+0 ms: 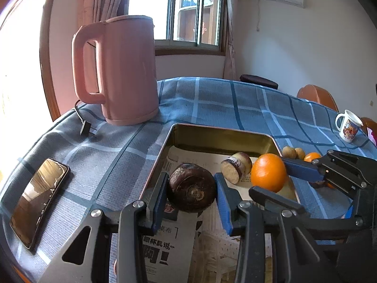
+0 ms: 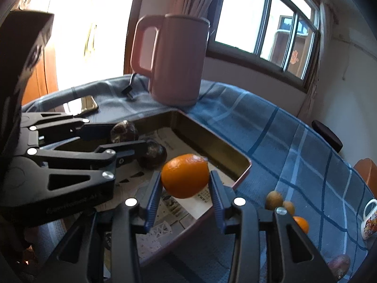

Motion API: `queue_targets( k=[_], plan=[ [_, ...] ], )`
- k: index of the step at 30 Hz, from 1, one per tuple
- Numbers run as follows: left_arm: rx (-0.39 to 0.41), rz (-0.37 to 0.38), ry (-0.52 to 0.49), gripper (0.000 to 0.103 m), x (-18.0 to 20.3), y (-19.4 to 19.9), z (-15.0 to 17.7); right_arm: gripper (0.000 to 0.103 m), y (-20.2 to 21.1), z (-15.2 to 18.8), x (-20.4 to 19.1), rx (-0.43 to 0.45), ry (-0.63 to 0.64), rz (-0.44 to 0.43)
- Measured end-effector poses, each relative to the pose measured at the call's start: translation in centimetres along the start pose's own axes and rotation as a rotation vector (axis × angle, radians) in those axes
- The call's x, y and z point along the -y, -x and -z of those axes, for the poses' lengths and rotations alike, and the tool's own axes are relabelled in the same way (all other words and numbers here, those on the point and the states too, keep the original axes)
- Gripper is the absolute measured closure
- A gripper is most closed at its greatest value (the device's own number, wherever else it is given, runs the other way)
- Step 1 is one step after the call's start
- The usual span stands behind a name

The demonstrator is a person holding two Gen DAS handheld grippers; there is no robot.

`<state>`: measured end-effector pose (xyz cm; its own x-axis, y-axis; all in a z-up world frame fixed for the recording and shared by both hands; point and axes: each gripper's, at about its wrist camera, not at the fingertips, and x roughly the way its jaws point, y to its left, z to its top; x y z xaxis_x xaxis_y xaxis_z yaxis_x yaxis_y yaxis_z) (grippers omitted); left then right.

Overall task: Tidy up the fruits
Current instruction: 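Lower both fruits into the tin and open both tools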

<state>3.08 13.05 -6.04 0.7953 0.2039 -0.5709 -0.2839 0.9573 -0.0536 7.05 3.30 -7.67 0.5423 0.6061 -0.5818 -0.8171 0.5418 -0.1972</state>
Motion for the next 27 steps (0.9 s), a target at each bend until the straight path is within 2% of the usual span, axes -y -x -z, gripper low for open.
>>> queue_targets(
  k=[4,5,7,8,12,14,20,24,27],
  plan=[
    [-0.002,-0.014,-0.007,0.062,0.1,-0.1,0.0,0.057,-0.6,0.1,-0.3,-0.035,0.009,-0.015],
    [-0.001,-0.018,-0.01,0.062,0.2,0.0,0.0,0.054,-0.6,0.1,-0.4,-0.036,0.016,-0.016],
    [0.007,-0.022,-0.011,0.057,0.4,0.2,-0.1,0.038,-0.5,0.1,-0.6,-0.026,0.023,-0.008],
    [0.015,-0.024,-0.011,0.056,0.4,0.4,-0.1,0.036,-0.2,0.1,-0.6,-0.015,0.024,0.0],
    [0.095,-0.007,0.012,0.037,0.5,2.7,-0.8,0.035,1.6,0.3,-0.1,0.046,0.005,0.023],
    [0.132,0.011,0.018,0.032,0.8,3.8,-1.1,0.032,3.2,0.7,0.6,0.082,0.002,0.053],
    [0.18,0.079,-0.048,0.03,5.0,5.3,-1.6,0.017,8.9,3.4,5.8,0.159,-0.091,0.186],
    [0.167,0.132,-0.113,0.03,8.7,4.9,-1.5,0.011,11.7,6.4,11.2,0.144,-0.212,0.309],
    [0.157,0.161,-0.167,0.03,11.5,4.5,-1.2,0.011,12.8,8.3,14.5,0.112,-0.297,0.384]
  ],
)
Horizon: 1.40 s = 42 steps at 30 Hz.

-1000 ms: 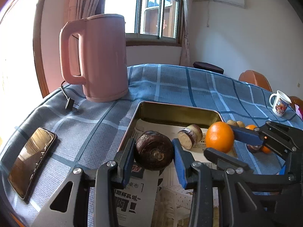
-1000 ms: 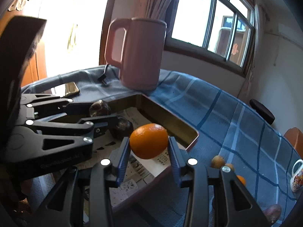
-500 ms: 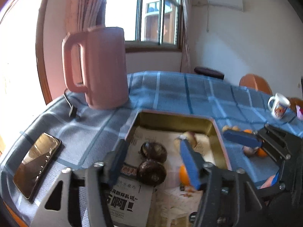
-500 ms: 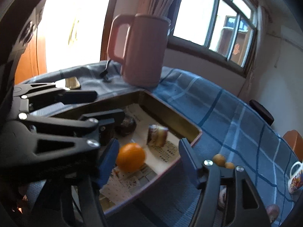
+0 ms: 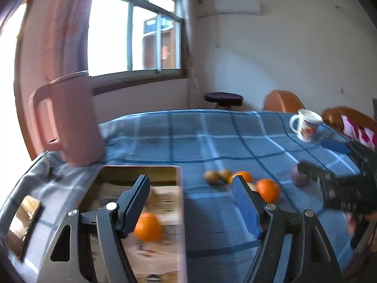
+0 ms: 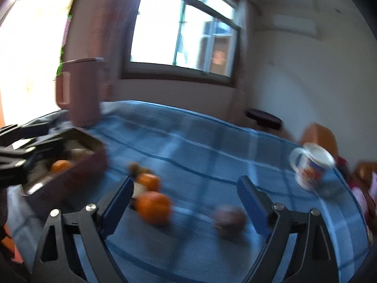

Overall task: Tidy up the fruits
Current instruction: 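Grasp the brown pear-shaped fruit with the right tool while the left tool moves to an orange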

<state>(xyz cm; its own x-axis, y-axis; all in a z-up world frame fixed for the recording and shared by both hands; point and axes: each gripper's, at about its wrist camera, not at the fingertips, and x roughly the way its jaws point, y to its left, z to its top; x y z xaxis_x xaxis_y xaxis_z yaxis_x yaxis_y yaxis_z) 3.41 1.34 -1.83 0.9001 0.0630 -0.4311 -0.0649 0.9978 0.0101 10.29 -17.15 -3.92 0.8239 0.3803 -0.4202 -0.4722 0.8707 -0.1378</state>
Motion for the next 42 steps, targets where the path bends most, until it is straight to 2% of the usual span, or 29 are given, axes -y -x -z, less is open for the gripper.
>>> queue_targets(
  k=[6,12,15,21,23,24,25,26,30,32,33,34,36,42],
  plan=[
    [-0.051,0.058,-0.071,0.03,4.3,-2.6,-0.1,0.011,-1.6,1.1,4.8,-0.089,-0.116,0.074],
    [-0.11,0.123,-0.101,0.03,6.6,-5.0,-0.1,0.011,-3.1,2.1,5.7,-0.146,-0.167,0.035],
    [-0.138,0.132,-0.12,0.03,7.5,-6.0,0.3,0.01,-3.4,2.2,5.9,-0.157,-0.184,0.01],
    [-0.169,0.141,-0.131,0.03,8.0,-6.9,0.4,0.01,-6.3,2.4,6.0,-0.279,-0.194,-0.001],
    [-0.176,0.145,-0.132,0.03,8.0,-7.2,0.4,0.013,-7.4,2.6,6.0,-0.33,-0.202,-0.012],
    [-0.181,0.15,-0.132,0.03,8.0,-7.3,0.4,0.027,-7.9,2.8,6.1,-0.356,-0.206,-0.021],
    [-0.182,0.153,-0.132,0.03,8.0,-7.4,0.4,0.045,-8.0,2.9,6.2,-0.362,-0.214,-0.027],
    [-0.183,0.162,-0.135,0.03,8.1,-7.4,0.3,0.048,-8.1,3.0,6.4,-0.366,-0.22,-0.038],
    [-0.187,0.189,-0.163,0.03,8.7,-7.4,0.4,0.049,-7.6,3.0,6.1,-0.346,-0.208,-0.049],
    [-0.198,0.204,-0.19,0.04,9.3,-7.6,0.5,0.049,-7.3,2.9,6.3,-0.331,-0.214,-0.029],
    [-0.211,0.213,-0.203,0.05,9.6,-7.8,0.6,0.049,-7.1,2.9,6.6,-0.32,-0.228,-0.025],
    [-0.226,0.223,-0.213,0.055,9.9,-8.0,0.7,0.049,-7.0,2.9,6.8,-0.314,-0.24,-0.027],
    [-0.258,0.237,-0.226,0.055,10.5,-8.6,0.8,0.048,-6.9,2.9,7.1,-0.309,-0.261,-0.023],
    [-0.25,0.221,-0.222,0.055,11.3,-9.6,0.2,0.048,-6.8,2.6,6.9,-0.3,-0.256,-0.007]
  ],
)
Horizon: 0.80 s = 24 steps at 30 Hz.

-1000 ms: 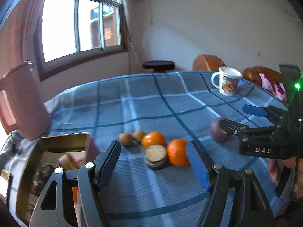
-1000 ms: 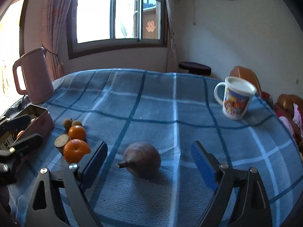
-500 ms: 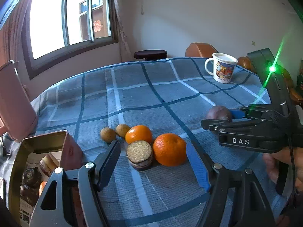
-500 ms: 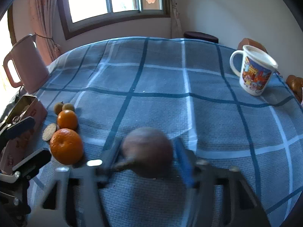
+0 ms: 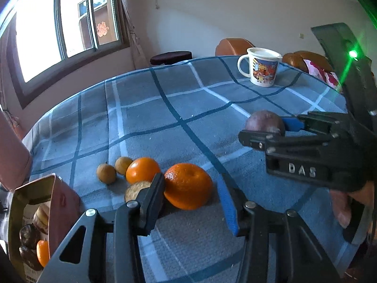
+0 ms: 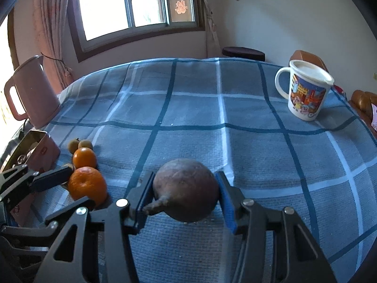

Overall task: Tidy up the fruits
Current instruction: 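Grasp the brown pear-shaped fruit with the right tool while the left tool moves to an orange, then close the left tool around the large orange beside the round tan cake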

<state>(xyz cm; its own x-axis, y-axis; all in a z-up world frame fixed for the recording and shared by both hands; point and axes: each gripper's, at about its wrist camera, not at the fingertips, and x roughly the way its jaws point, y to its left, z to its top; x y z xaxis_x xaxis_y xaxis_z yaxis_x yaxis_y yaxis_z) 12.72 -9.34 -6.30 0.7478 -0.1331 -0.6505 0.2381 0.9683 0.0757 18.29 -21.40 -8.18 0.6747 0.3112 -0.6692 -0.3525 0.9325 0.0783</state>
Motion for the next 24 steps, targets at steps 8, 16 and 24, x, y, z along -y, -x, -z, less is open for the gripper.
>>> queue_targets(
  k=[8,16,24],
  plan=[
    [-0.029,-0.048,-0.016,0.055,0.0,-1.0,-0.4,0.048,0.0,-0.1,0.5,0.004,-0.027,0.012],
    [-0.071,-0.183,-0.162,0.053,2.2,-2.1,-0.1,0.048,0.0,-0.1,0.4,0.002,-0.022,0.018],
    [-0.012,-0.096,-0.057,0.054,0.2,-0.7,-0.3,0.048,0.6,-0.1,0.5,0.033,-0.031,0.015]
  ],
)
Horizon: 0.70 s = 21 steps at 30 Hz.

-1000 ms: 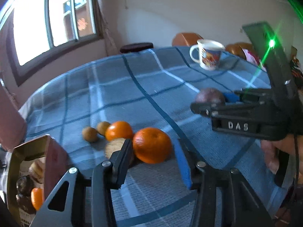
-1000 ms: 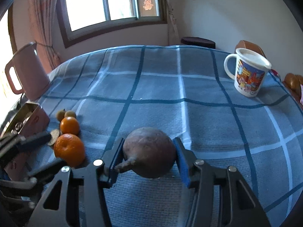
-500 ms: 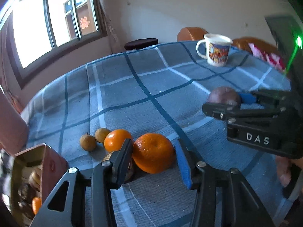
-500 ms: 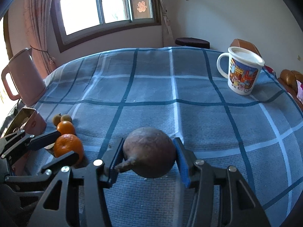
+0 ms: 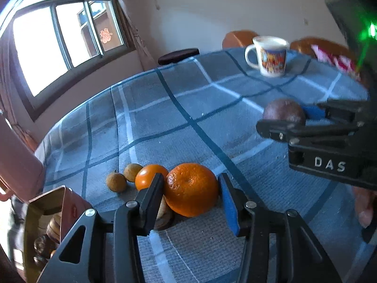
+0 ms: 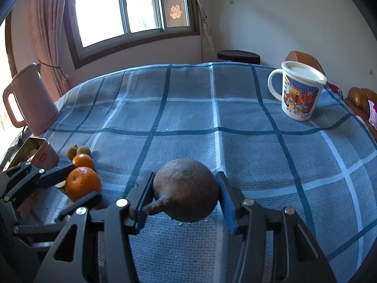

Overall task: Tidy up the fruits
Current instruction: 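Close the left tool around the large orange beside the round tan cake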

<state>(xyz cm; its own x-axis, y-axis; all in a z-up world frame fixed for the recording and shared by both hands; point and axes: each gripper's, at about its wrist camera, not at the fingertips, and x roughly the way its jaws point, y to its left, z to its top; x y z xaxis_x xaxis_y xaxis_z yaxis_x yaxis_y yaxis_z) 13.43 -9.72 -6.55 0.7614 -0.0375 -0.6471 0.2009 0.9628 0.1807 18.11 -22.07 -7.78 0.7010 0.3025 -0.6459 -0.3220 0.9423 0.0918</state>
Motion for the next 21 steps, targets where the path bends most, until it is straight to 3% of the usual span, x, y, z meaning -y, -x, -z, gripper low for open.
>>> queue_targets(
  k=[10,21],
  plan=[
    [0.107,0.051,0.098,0.054,-1.7,2.0,0.3,0.048,1.3,0.1,-0.8,0.064,0.039,-0.019],
    [0.172,0.046,0.15,0.054,-2.9,3.2,0.7,0.048,2.5,0.3,-1.7,0.132,0.079,-0.022]
  ],
)
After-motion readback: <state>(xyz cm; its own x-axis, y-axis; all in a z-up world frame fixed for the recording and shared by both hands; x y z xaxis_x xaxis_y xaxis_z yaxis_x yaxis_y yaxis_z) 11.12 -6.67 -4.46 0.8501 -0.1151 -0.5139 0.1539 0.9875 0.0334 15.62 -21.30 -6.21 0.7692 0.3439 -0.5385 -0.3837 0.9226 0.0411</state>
